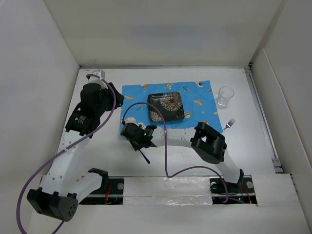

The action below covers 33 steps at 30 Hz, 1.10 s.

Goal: Set the dinner table for one person

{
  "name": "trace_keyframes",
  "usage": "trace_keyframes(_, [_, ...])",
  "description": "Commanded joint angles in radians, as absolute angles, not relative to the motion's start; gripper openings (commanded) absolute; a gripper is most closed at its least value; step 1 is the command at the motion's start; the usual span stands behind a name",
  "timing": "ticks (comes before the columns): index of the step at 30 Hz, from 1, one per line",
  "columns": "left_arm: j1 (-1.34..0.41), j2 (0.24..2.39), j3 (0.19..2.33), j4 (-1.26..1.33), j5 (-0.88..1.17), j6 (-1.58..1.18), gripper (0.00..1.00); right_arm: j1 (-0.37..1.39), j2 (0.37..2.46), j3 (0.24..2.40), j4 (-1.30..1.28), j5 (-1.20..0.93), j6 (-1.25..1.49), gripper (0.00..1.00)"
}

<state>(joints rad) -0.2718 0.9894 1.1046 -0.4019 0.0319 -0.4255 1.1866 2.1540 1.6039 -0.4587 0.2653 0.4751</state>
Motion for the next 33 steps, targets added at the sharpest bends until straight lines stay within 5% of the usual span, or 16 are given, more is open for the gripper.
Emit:
trace_keyframes(1, [-0.276, 0.992, 1.15, -0.38, -0.021, -0.399, 0.35, 1.232, 2.161, 1.602, -0.54, 0.302, 0.477, 0.0])
trace_keyframes(9, [-0.264, 1.086, 1.314, -0.383, -0.123, -0.342, 0.4, 1.261, 1.895, 1.581, -0.567, 0.241, 0.502, 0.0])
trace_keyframes(19, [-0.255, 1.203, 1.362, -0.331, 0.089, -0.377, 0.39, 0.872, 1.611, 1.454, -0.563, 0.253, 0.482, 0.0])
trace_keyframes(33, [-0.319, 1.289, 1.332, -0.275, 0.172, -0.413, 0.37, 0.344, 1.791, 1.459, -0.451, 0.035, 0.275, 0.0])
